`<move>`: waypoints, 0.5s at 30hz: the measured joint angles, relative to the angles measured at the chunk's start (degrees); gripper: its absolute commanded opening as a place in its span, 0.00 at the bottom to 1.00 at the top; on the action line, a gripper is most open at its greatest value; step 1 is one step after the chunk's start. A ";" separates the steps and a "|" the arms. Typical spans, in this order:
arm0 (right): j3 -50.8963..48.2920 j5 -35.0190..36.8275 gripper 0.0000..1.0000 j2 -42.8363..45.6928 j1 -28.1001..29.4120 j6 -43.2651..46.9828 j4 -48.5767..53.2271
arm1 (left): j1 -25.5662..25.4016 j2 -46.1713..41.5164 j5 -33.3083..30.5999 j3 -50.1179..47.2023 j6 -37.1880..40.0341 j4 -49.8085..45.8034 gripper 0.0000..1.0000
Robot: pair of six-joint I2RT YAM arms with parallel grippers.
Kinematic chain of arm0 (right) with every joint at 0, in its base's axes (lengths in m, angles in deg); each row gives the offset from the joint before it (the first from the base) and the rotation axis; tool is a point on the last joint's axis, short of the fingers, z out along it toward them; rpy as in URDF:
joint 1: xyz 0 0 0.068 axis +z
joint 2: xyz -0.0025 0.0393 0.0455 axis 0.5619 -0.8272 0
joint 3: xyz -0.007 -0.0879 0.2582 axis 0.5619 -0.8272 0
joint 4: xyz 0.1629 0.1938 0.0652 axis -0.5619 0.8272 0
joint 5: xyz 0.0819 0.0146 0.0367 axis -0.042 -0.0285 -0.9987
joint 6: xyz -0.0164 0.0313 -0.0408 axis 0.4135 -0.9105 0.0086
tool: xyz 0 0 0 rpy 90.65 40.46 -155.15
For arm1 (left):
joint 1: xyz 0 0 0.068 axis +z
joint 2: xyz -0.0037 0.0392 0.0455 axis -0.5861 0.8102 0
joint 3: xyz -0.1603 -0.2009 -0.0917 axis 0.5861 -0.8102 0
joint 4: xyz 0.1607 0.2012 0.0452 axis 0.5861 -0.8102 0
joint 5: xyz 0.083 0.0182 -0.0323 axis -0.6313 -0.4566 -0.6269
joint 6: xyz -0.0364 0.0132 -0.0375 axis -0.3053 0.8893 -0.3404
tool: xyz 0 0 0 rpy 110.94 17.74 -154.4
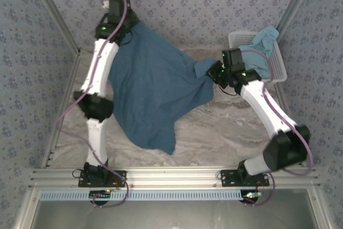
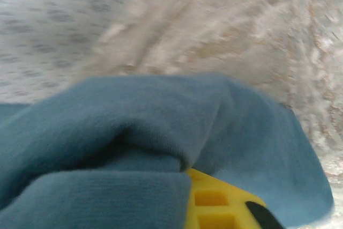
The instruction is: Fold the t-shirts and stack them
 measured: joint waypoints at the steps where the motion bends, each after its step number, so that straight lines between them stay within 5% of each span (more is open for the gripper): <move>1: 0.44 -0.35 0.37 -3.41 -1.05 -0.94 0.90 | 0.24 7.34 1.51 8.76 -0.04 -1.44 0.67; 4: 0.59 -0.83 0.47 -9.01 -3.23 -2.23 3.28 | 0.79 13.18 3.96 9.57 0.59 -6.56 0.70; 8: 0.61 -0.79 0.52 -8.87 -3.87 -2.12 5.51 | 0.00 9.11 3.93 -0.98 2.08 -12.41 0.67; 15: -4.39 1.22 0.48 -2.05 -3.10 3.72 8.96 | -5.99 -21.11 8.90 -46.21 -2.38 -11.54 0.49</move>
